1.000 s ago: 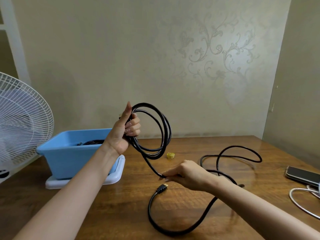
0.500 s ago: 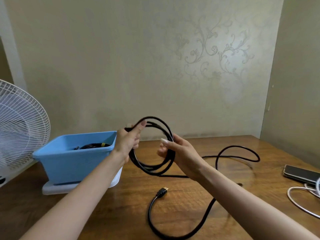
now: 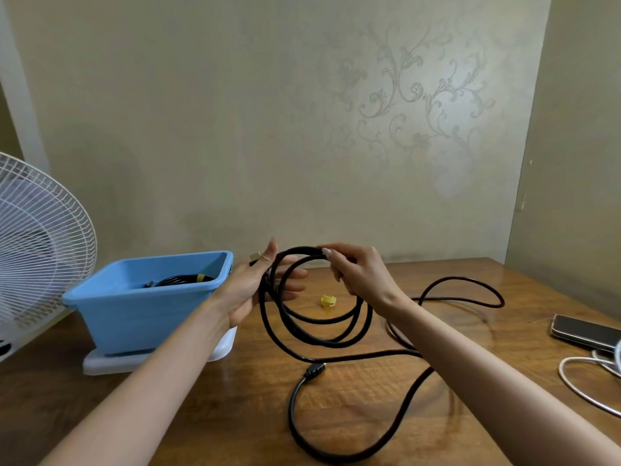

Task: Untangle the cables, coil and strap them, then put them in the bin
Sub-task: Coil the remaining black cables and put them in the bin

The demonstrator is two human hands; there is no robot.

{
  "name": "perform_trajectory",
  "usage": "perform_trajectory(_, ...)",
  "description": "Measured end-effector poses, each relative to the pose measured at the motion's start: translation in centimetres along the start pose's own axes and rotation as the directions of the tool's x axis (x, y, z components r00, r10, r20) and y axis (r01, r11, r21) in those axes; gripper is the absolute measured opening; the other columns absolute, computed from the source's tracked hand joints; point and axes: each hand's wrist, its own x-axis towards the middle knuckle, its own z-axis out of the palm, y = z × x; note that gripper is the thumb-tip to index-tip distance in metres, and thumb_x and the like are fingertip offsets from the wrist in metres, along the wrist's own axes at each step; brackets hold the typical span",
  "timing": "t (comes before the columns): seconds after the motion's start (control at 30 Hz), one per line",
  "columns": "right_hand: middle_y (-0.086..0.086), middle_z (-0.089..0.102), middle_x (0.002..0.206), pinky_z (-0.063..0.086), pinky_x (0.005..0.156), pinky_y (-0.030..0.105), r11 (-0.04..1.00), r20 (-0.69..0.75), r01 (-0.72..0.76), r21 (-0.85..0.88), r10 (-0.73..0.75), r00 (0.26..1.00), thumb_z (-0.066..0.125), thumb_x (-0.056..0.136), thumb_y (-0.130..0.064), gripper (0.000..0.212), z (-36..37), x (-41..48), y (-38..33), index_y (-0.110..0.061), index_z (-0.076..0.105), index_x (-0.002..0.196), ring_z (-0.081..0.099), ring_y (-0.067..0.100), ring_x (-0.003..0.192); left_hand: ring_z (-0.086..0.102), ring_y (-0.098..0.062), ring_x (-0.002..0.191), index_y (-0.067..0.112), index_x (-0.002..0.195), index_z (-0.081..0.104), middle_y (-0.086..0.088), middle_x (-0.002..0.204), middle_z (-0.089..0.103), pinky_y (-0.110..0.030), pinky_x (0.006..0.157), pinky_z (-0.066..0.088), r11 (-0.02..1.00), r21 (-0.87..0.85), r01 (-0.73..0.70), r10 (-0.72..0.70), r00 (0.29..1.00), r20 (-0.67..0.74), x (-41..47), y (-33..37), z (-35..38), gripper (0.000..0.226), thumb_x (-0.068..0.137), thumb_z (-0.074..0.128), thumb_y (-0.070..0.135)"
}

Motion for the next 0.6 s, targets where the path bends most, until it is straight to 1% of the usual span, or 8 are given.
perform_trajectory(0.1, 0.000, 0.047, 0.057, 0.029, 0.046, 0.021, 0.995, 0.026, -0.035, 0.088, 0.033, 0.999, 0.055, 0.097, -0.022, 0.021, -0.1, 0.0, 0.2, -0.019, 0.073, 0.106, 0.039, 0.010, 0.050, 0.069, -0.023, 0.099, 0.008, 0.120, 0.062, -0.012, 0.106, 0.072, -0.039, 0.093, 0.051, 0.990, 0.138, -0.029, 0.033, 0.999, -0.025, 0.2, -0.1, 0.1, 0.059, 0.091, 0.041, 0.055)
perform_trajectory(0.2, 0.000, 0.046, 0.058, 0.030, 0.047, 0.016, 1.000, 0.151, -0.007, 0.018, 0.004, 0.989, 0.056, 0.096, -0.021, 0.021, 0.2, 0.0, 0.0, -0.018, 0.075, 0.104, 0.038, 0.007, 0.051, 0.067, -0.014, 0.104, 0.012, 0.120, 0.063, -0.003, 0.108, 0.072, -0.017, 0.076, 0.054, 0.979, 0.200, -0.039, 0.052, 0.997, -0.062, 0.4, 0.5, 0.4, 0.051, 0.092, 0.045, 0.051)
perform_trajectory(0.27, -0.001, 0.047, 0.058, 0.030, 0.047, 0.014, 0.999, 0.216, 0.009, -0.032, -0.002, 0.976, 0.056, 0.096, -0.021, 0.020, 0.3, 0.4, -0.4, -0.015, 0.074, 0.104, 0.039, 0.005, 0.050, 0.066, -0.015, 0.104, 0.012, 0.118, 0.065, -0.003, 0.106, 0.073, -0.020, 0.082, 0.054, 0.959, 0.277, -0.061, 0.065, 0.998, -0.003, 0.4, 0.7, 0.5, 0.047, 0.092, 0.047, 0.047)
perform_trajectory(0.33, -0.001, 0.051, 0.058, 0.031, 0.047, 0.015, 0.998, 0.237, 0.023, -0.060, -0.008, 0.972, 0.060, 0.093, -0.022, 0.018, 0.2, 0.9, -0.8, -0.012, 0.074, 0.100, 0.041, 0.005, 0.049, 0.070, -0.023, 0.095, 0.007, 0.113, 0.068, -0.010, 0.098, 0.074, -0.032, 0.089, 0.054, 0.945, 0.320, -0.070, 0.045, 0.995, 0.085, 0.1, 1.1, 0.4, 0.046, 0.093, 0.047, 0.044)
perform_trajectory(0.4, -0.001, 0.054, 0.056, 0.033, 0.045, 0.017, 0.999, 0.210, -0.027, 0.040, 0.018, 0.977, 0.067, 0.088, -0.018, 0.014, 0.1, 1.3, -1.1, -0.006, 0.070, 0.095, 0.044, 0.007, 0.048, 0.072, -0.029, 0.081, 0.002, 0.106, 0.069, -0.015, 0.085, 0.073, -0.037, 0.082, 0.057, 0.942, 0.331, -0.060, 0.013, 0.990, 0.143, -0.4, 1.7, 0.4, 0.048, 0.090, 0.049, 0.043)
perform_trajectory(0.47, 0.000, 0.056, 0.056, 0.035, 0.044, 0.018, 0.978, 0.190, -0.106, 0.181, 0.071, 0.979, 0.073, 0.083, -0.011, 0.015, 0.3, 1.8, -1.3, -0.007, 0.063, 0.093, 0.046, 0.009, 0.047, 0.066, -0.024, 0.062, 0.000, 0.100, 0.070, -0.011, 0.062, 0.064, -0.035, 0.073, 0.057, 0.933, 0.352, -0.068, 0.002, 0.983, 0.185, -0.6, 2.0, 0.5, 0.051, 0.085, 0.051, 0.045)
perform_trajectory(0.53, 0.002, 0.061, 0.064, 0.041, 0.049, 0.019, 0.943, 0.228, -0.181, 0.278, 0.119, 0.966, 0.073, 0.081, -0.007, 0.018, 0.5, 2.2, -1.2, -0.010, 0.061, 0.095, 0.050, 0.010, 0.053, 0.048, -0.013, 0.045, -0.003, 0.094, 0.068, 0.000, 0.049, 0.044, -0.028, 0.058, 0.052, 0.964, 0.261, -0.045, 0.004, 0.987, 0.158, -0.4, 1.9, 0.6, 0.049, 0.082, 0.054, 0.043)
perform_trajectory(0.6, 0.001, 0.066, 0.076, 0.053, 0.064, 0.025, 0.898, 0.318, -0.255, 0.359, 0.139, 0.938, 0.067, 0.084, 0.000, 0.023, 0.1, 2.6, -0.8, -0.009, 0.062, 0.105, 0.060, 0.011, 0.065, 0.033, -0.005, 0.038, -0.003, 0.090, 0.062, 0.006, 0.047, 0.031, -0.018, 0.045, 0.040, 0.999, 0.038, -0.012, 0.009, 0.997, 0.071, 0.0, 1.8, 0.3, 0.043, 0.082, 0.055, 0.039)
